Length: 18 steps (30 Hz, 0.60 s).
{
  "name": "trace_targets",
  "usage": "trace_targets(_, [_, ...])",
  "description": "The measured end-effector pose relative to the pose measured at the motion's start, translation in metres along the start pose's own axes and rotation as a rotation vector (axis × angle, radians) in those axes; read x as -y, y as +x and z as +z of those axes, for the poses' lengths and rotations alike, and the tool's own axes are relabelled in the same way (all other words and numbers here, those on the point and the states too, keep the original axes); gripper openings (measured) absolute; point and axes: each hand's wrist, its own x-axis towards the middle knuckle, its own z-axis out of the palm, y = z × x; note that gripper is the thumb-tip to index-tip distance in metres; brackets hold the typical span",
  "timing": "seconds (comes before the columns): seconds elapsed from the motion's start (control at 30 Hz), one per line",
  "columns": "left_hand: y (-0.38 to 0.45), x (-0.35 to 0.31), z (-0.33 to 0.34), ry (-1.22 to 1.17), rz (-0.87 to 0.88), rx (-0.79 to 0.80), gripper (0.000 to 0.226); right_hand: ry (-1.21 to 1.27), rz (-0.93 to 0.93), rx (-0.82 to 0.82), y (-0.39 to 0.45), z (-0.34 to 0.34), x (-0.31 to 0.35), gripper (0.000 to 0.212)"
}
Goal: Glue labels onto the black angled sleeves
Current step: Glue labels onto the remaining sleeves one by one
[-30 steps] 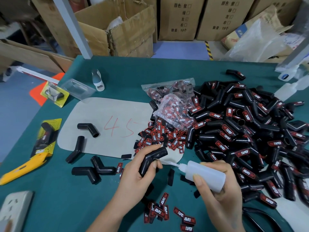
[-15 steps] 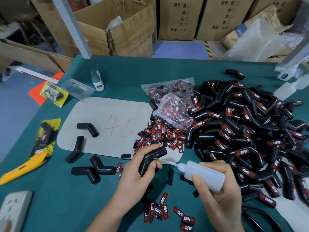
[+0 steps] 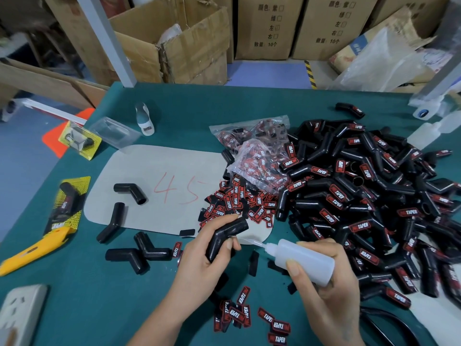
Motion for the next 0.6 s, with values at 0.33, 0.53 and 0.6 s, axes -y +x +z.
trace_targets(0.33, [-0.0016,0.0007,0.0014,0.002,0.021,-0.016,0.042,0.014,0.034,-0.03,-0.0012,-0.0019,-0.0012,0.028])
trace_targets(0.53, [-0.0019,0.0023,0.0007,0.012,0.032,-0.028,0.045,0.009,0.025,-0.018,-0.0005,-0.002,0.0011,0.028])
trace_targets(0.6, [-0.0016,0.0031,0.0012,0.017,0.032,-0.025,0.045,0.018,0.034,-0.023,-0.0001,-0.0026,0.0012,0.027])
